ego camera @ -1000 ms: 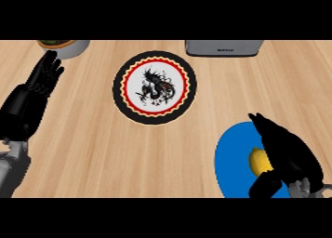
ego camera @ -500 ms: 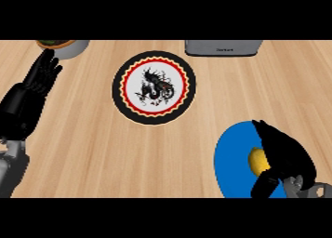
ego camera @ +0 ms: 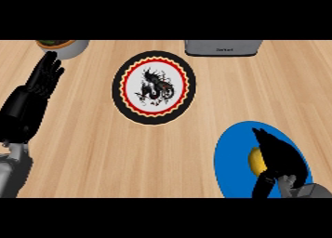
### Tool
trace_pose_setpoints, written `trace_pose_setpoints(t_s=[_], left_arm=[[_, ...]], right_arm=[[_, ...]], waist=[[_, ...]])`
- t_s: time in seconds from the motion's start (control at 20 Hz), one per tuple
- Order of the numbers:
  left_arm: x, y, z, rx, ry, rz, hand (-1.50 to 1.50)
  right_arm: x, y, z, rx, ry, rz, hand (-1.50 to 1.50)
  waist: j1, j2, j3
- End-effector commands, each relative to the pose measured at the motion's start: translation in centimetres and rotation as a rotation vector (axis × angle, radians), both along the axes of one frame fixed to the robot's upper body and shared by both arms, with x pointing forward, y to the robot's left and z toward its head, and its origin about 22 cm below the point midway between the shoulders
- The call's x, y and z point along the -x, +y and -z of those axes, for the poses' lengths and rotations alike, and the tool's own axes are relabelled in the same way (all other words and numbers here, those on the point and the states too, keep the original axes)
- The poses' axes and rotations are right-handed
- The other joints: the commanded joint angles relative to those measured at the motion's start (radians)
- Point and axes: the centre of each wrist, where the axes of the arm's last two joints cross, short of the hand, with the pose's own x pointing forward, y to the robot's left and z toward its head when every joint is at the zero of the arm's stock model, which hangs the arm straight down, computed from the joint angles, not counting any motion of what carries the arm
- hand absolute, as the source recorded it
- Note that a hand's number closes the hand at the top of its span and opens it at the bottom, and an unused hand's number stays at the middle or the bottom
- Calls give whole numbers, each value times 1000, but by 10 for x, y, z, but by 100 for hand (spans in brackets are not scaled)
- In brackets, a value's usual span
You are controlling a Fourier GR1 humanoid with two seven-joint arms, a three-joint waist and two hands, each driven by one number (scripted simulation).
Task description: Pick the lemon from the plate and place it in the plate
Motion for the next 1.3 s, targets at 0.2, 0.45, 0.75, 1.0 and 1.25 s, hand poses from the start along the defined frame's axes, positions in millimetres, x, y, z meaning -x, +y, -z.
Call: trace_pose_setpoints(t_s=[0.2, 0.45, 0.75, 1.0, 1.25], left_arm=[[-7, 7, -15, -2, -9, 14, 0], [4, 9, 23, -3, 6, 13, 0], [2, 16, 1, 0, 10, -64, 0], [4, 21, 9, -8, 23, -73, 0], [3, 12, 5, -5, 10, -37, 0]], right_arm=[[7, -11, 31, 110, 59, 19, -150], [-19, -5, 17, 107, -236, -40, 150], [40, 22, 44, 159, -212, 410, 150], [74, 38, 41, 260, -279, 614, 150], [99, 81, 6, 229, -451, 658, 150]], waist=[[-2, 0, 0], [4, 1, 0], [-53, -18, -1], [-78, -20, -6], [-46, -13, -4]])
